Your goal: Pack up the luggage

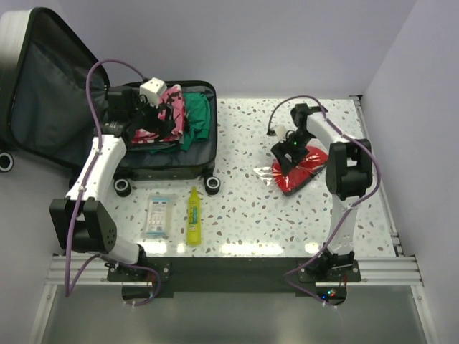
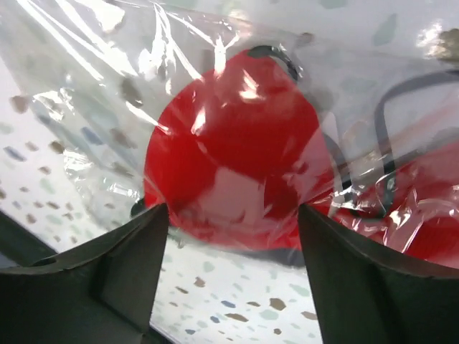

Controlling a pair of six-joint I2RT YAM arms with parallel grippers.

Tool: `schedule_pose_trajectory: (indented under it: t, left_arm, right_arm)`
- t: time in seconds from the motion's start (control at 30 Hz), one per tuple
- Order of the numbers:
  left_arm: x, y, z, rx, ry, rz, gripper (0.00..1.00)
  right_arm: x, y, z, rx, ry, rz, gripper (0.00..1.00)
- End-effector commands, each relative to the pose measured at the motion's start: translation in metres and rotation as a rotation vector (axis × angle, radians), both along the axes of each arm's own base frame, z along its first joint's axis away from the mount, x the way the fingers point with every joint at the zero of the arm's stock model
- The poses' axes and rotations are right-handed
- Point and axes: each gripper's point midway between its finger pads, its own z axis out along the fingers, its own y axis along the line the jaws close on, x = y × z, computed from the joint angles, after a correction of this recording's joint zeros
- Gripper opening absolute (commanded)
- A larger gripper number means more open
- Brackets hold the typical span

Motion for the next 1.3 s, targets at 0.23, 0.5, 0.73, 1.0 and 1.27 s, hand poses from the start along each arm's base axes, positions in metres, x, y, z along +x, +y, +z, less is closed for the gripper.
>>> schedule_pose_trajectory:
  t: [0.23,0.5,0.73,1.0,1.27]
  left_arm:
    - [-0.007,-0.010,0.022,-0.022,-0.069,-0.043,1.00]
    - [-0.011,-0.008,0.022,-0.016,-0.062,-0.037,1.00]
    - [-0.016,-0.004,0.021,0.008,-0.062,-0.029,1.00]
    - [-0.023,-0.002,0.015,0.020,-0.048,-0.028,1.00]
    - [-0.027,-0.003,0.013,0.029,-0.038,-0.041,1.00]
  right_arm:
    - [-0.012,-0.019,0.077,-0.007,-0.107,0.066,0.77]
    - [-0.015,-0.055,0.041,-0.126,-0.044,0.089,0.63]
    - [-0.016,-0.062,0.028,-0.157,-0.043,0.077,0.56]
    - [0.001,-0.064,0.028,-0.154,-0.111,0.129,0.51]
    - [0.004,-0.059,0.033,-0.056,-0.187,0.557,0.71]
